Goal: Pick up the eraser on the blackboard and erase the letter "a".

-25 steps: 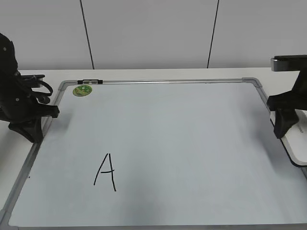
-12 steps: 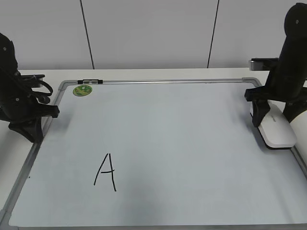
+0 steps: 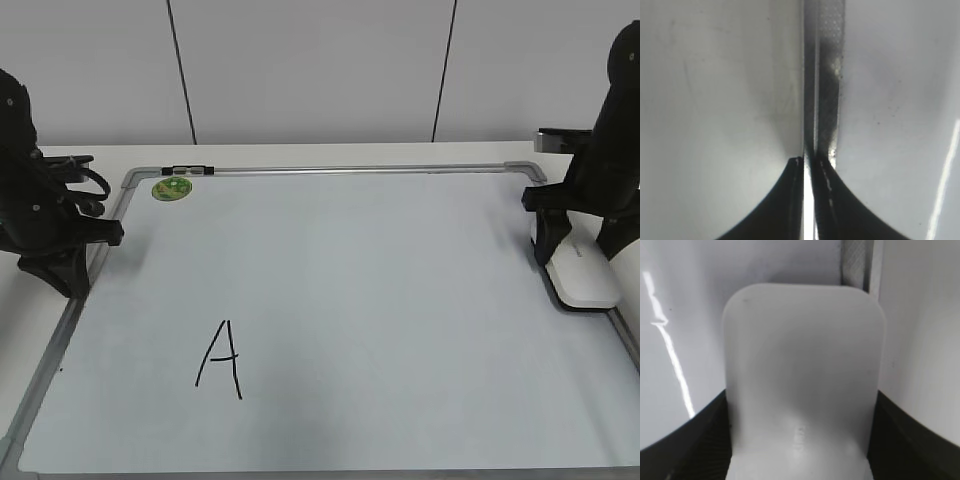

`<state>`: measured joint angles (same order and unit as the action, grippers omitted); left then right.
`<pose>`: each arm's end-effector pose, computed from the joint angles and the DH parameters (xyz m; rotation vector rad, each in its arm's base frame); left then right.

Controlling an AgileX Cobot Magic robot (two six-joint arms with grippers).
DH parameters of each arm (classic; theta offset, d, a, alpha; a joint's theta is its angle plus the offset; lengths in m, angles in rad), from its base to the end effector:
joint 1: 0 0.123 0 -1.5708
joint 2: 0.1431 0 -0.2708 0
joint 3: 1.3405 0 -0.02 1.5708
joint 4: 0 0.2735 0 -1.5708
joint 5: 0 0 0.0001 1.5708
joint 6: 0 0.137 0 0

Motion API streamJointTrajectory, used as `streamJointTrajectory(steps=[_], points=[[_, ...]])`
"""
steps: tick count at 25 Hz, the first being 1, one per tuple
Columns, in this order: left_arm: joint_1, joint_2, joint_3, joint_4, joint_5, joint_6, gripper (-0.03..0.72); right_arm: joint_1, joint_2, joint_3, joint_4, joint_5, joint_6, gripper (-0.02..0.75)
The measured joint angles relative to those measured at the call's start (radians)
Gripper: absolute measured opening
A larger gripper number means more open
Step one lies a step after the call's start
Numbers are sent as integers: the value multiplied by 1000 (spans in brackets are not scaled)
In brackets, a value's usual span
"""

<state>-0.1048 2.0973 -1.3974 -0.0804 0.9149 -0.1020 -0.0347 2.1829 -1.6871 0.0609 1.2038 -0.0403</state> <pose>0.4062 -0.0515 0.0578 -0.0696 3.1027 -0.1069 0.4388 -0.0074 0.0932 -0.0270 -3.1007 -0.0898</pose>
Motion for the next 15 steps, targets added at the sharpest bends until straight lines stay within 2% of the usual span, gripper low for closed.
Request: streamJointTrajectory(steps=[15], points=[[0, 0, 0, -2, 0, 0, 26, 0, 0, 0, 16, 2, -9, 519]])
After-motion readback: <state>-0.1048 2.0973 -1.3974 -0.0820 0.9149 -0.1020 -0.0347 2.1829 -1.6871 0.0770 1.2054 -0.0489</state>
